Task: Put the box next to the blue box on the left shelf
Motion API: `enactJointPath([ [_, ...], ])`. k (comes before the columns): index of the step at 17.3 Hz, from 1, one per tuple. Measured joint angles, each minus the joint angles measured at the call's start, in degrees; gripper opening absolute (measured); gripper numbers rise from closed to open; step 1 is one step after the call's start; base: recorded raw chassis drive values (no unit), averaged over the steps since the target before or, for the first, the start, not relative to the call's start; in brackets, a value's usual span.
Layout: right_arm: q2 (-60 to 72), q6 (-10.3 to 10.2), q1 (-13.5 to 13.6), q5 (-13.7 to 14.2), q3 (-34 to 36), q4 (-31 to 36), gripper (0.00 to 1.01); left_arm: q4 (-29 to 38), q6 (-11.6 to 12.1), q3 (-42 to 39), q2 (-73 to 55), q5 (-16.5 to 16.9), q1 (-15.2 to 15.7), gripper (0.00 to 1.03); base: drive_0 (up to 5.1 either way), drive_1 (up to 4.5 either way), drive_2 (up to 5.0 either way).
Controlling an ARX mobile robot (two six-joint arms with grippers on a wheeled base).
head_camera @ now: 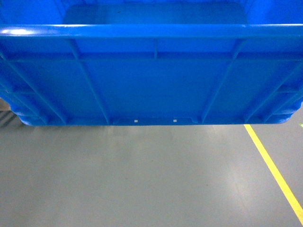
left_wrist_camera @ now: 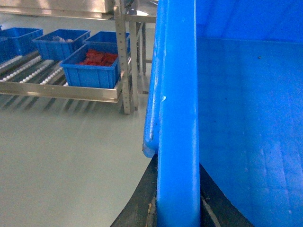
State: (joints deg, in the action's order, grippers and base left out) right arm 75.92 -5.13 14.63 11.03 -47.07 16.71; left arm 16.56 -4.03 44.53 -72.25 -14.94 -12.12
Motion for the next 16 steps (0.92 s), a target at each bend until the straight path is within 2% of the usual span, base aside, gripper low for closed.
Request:
enactJointPath([
  [16, 0.0, 0.1, 0.0, 0.0, 0.0, 0.1, 0.08, 0.0, 0.0, 0.0, 0.0, 0.0, 0.0, 0.09, 0.0, 4.29, -4.2],
])
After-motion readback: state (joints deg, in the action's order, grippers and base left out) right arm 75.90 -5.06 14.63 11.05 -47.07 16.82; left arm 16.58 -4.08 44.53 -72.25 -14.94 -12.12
